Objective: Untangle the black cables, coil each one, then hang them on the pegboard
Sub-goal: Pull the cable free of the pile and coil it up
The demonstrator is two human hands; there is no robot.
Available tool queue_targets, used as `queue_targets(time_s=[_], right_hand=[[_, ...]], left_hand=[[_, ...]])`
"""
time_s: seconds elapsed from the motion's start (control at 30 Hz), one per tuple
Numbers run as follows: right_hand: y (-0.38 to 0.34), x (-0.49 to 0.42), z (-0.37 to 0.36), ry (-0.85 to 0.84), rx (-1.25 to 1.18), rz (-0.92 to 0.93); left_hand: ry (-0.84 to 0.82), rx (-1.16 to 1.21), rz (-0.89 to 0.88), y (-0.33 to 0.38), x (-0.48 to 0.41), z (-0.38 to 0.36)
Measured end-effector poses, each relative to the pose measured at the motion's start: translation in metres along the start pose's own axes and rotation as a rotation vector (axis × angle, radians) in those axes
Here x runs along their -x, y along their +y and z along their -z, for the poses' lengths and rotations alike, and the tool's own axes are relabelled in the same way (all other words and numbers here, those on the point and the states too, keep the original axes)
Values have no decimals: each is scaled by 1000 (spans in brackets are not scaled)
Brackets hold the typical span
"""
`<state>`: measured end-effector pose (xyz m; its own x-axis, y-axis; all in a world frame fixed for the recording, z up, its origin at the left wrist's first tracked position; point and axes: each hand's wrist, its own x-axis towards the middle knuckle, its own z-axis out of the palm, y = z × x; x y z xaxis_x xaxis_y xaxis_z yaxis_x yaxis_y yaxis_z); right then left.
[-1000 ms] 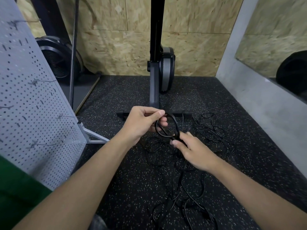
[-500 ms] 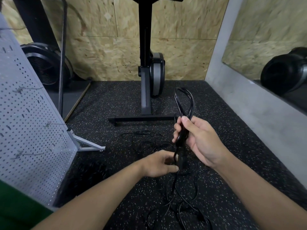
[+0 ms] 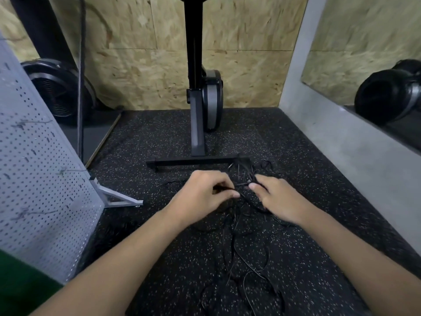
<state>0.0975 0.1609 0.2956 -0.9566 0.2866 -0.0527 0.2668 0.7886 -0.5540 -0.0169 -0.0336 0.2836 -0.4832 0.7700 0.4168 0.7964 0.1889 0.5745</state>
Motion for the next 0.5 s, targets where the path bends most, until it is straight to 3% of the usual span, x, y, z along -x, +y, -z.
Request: queue_targets(time_s=[0.1,0.17,0.27,0.43,0.5], right_hand=[[-3,4,-12,-148,-4,33],[-6,8,-18,-244,-186,-28],[-9,11,-17,-255,-500,-87],[-9,18,-18,-382,-435,12],[-5,17,-15,-353,-459,35]], left_hand=[[113,56,-5,-2,-1,3],[134,94,16,-2,-2,0],[115,117,70,-8,-2,0],[33,183,217,-18,3,-2],[-5,345,329,-26,4,1]])
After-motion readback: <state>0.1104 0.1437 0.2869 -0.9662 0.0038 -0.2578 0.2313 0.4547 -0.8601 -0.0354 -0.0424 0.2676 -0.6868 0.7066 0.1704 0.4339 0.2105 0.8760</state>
